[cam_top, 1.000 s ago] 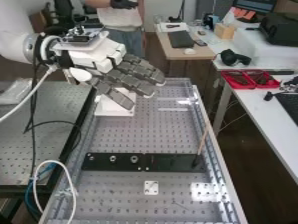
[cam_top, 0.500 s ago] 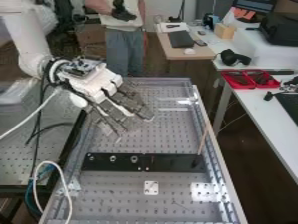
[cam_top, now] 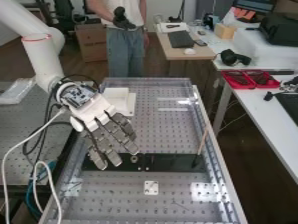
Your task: Grab the bearing and place it in the white container
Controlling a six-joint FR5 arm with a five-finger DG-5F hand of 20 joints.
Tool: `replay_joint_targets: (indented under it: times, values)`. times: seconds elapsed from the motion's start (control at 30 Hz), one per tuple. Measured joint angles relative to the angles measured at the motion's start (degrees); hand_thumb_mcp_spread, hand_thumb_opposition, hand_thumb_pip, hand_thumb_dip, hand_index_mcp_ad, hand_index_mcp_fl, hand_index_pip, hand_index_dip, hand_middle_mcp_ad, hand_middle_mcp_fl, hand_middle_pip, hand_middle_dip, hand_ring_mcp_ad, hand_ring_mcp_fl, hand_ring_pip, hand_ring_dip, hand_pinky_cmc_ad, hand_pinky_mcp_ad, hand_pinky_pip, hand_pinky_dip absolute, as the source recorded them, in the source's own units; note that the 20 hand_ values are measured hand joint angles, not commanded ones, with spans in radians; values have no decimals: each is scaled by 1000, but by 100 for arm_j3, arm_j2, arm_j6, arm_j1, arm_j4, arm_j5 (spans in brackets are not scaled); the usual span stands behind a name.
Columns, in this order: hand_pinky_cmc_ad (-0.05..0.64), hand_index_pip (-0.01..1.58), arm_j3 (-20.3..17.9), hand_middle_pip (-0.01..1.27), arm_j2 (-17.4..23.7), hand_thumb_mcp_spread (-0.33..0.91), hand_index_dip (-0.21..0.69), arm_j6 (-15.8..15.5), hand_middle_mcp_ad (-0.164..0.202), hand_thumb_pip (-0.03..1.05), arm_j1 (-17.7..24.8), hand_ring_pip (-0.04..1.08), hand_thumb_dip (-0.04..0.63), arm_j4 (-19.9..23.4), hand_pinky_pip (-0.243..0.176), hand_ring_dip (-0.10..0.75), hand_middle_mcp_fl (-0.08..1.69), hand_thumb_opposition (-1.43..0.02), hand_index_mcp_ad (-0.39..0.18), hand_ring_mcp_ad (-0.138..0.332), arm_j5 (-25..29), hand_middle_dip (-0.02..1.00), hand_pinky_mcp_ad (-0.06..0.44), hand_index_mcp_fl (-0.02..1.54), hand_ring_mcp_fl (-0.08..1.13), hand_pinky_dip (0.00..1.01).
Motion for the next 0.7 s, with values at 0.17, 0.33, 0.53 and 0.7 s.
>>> replay_joint_targets:
  times: [0.17, 0.33, 0.53, 0.7]
  values:
    - [424, 1393, 8, 119, -198, 344, 147, 169, 94, 613, 34, 80, 190, -4, -105, 52, 2, -819, -37, 202, 138, 126, 312, 7, -2, 230]
    - [424, 1428, 14, 119, -335, 353, 155, 58, 94, 621, 25, 77, 204, 69, -105, 52, 2, -817, -40, 202, 163, 126, 307, 10, -2, 227]
    - [424, 1449, 37, 119, -400, 354, 152, -319, 91, 621, -43, 77, 206, 120, -105, 52, 2, -831, -40, 197, -6, 126, 305, 9, -2, 220]
    - [422, 1473, 170, 119, -495, 358, 155, -521, 93, 621, -154, 77, 222, -26, -105, 52, 2, -831, -40, 194, -357, 122, 300, 3, -2, 216]
